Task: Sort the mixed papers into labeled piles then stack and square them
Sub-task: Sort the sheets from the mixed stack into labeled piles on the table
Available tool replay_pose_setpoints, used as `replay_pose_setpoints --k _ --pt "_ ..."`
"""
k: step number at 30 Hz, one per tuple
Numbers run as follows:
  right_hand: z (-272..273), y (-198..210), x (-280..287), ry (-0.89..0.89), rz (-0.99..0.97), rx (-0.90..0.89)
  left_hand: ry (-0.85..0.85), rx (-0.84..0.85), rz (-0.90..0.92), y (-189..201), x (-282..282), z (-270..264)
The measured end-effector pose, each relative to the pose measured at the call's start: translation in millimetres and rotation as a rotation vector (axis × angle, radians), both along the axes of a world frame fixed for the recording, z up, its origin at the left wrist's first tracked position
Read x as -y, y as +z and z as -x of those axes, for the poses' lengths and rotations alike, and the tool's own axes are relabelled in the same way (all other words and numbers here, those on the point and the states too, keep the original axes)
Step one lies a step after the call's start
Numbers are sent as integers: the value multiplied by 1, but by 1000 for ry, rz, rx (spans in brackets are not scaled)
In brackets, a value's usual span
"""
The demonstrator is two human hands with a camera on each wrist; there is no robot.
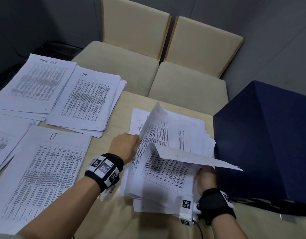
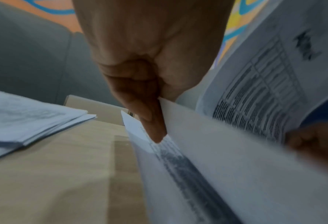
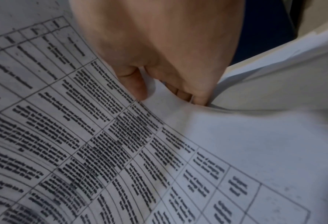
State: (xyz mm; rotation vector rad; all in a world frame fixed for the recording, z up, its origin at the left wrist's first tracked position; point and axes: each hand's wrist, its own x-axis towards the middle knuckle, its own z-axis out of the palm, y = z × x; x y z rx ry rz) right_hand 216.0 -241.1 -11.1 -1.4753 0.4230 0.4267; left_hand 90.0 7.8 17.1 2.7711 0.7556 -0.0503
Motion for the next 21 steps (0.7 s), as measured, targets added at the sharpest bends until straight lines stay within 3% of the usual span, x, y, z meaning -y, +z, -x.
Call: replay_pose_setpoints --k 2,4,6,7,9,12,14,17,21 --pt "-2 6 -1 33 -3 -15 -26 182 200 -4 -1 4" --pt "1 18 -5 104 -39 7 -48 302 602 -9 -6 8" --pt "0 22 -8 164 -62 38 -76 304 956 -10 -8 11" --pt "0 24 -8 174 -61 44 -72 279 1038 -11 -8 11" --pt "-2 24 -9 168 -38 56 26 243 994 -13 -7 9" --pt "2 25 -10 148 42 85 355 205 511 -23 -9 7" --pt "4 23 -9 107 36 90 441 81 434 -28 -10 7" --pt "5 25 -9 110 8 44 448 125 461 -34 -11 6" --pt "4 26 -2 76 3 -38 259 261 446 -28 -14 10"
